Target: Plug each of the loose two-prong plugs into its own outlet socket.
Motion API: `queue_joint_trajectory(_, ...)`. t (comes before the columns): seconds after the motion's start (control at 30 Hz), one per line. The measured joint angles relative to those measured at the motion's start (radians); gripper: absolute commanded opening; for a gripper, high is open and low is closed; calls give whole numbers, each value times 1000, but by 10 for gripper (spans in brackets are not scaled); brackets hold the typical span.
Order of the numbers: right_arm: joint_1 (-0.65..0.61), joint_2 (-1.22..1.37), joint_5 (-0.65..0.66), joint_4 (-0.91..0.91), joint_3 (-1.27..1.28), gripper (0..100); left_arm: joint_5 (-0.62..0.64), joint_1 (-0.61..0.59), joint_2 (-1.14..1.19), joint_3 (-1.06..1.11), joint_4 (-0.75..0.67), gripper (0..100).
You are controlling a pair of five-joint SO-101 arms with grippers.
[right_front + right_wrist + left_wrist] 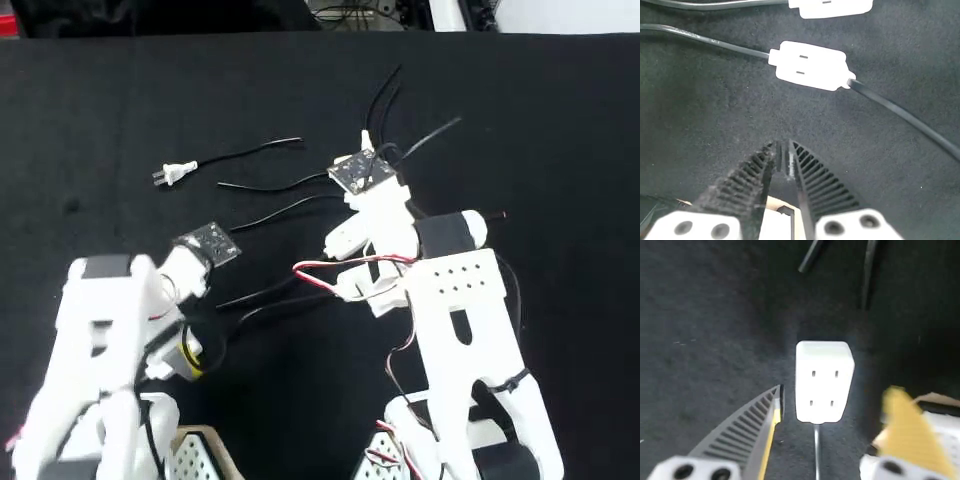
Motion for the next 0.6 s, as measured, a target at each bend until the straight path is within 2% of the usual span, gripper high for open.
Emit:
queue_joint_trajectory(0.17,0,0,0,0,12,15,80,-18,-244,-15,0,482)
queue_joint_trajectory(0.3,2,0,0,0,12,15,178,-52,-293,-123,-61,480)
queue_joint_trajectory(0.43,2,0,0,0,15,15,216,-84,-149,-264,-190,373)
queue_joint_trajectory(0.53,2,0,0,0,15,15,218,-92,84,-430,-212,309)
queue_joint_trajectory(0.6,2,0,0,0,15,15,218,-92,279,-571,-212,305)
